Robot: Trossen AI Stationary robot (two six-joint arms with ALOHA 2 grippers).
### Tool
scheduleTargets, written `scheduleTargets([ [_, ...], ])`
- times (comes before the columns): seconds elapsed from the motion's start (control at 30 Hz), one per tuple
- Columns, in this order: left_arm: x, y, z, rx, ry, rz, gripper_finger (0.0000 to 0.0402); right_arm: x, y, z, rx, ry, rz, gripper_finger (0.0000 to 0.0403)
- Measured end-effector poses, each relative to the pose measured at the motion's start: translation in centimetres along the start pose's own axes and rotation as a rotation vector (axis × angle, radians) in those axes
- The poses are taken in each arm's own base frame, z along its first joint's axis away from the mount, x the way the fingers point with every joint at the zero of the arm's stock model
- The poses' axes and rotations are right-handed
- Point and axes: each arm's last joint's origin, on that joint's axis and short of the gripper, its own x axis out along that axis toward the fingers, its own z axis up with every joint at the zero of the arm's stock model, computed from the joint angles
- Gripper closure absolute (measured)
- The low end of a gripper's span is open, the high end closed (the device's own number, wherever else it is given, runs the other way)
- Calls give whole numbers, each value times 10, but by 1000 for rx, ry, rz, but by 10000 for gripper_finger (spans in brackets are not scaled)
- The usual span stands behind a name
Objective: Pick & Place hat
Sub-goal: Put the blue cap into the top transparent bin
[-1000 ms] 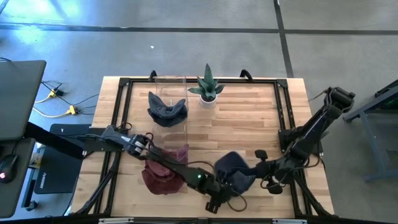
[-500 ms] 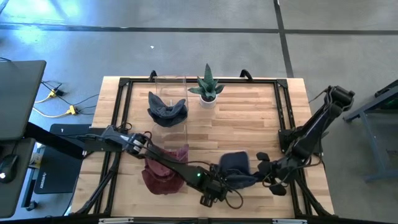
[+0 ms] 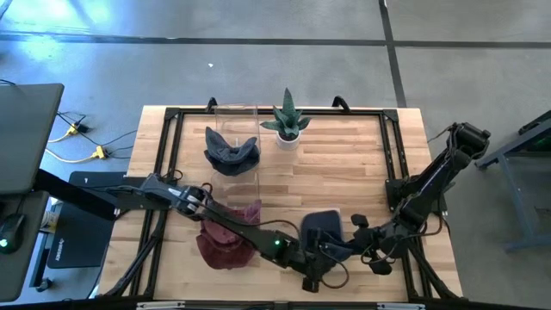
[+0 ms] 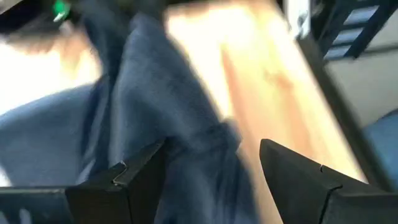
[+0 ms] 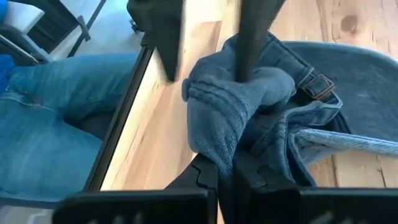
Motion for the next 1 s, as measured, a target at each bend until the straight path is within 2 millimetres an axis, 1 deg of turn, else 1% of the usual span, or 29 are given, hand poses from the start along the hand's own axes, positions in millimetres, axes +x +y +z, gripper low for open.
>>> scheduleTargets([
  [0.07,14,-2,-4,-25,-47,-43,154,0,0,0,-1,-1,0,394],
  [0.13,23,-3,-10,-41,-44,-112,154,0,0,0,0,-1,3,391],
  [0.17,25,-3,-13,-48,-29,-157,154,0,0,0,0,-3,1,391],
  [0.23,27,-1,-10,-75,-36,-265,154,0,0,1,2,-7,2,394],
  [0.3,36,2,-11,-104,-63,-357,154,0,0,1,0,-8,1,398],
  [0.4,46,3,-27,-108,12,-376,154,0,0,1,-28,-8,0,399],
  [0.43,47,3,-29,-109,22,-374,154,0,0,1,-43,-9,-1,397],
  [0.5,47,6,-26,-114,12,-366,154,0,0,1,-77,-20,-17,386],
  [0.57,48,7,-29,-114,37,-346,154,0,-1,1,-116,-28,-29,366],
  [0.67,53,7,-41,-109,99,-322,154,0,-1,0,-171,-15,-24,321],
  [0.73,51,8,-40,-111,118,-308,154,0,-1,0,-225,-9,-25,286],
  [0.83,41,11,-35,-98,185,-255,154,-2,0,-7,-415,69,-10,242],
  [0.93,28,16,-21,-108,211,-185,154,-8,3,-13,-519,133,-75,220],
  [1.0,18,19,-13,-115,249,-122,154,-13,6,-14,-542,165,-113,214],
])
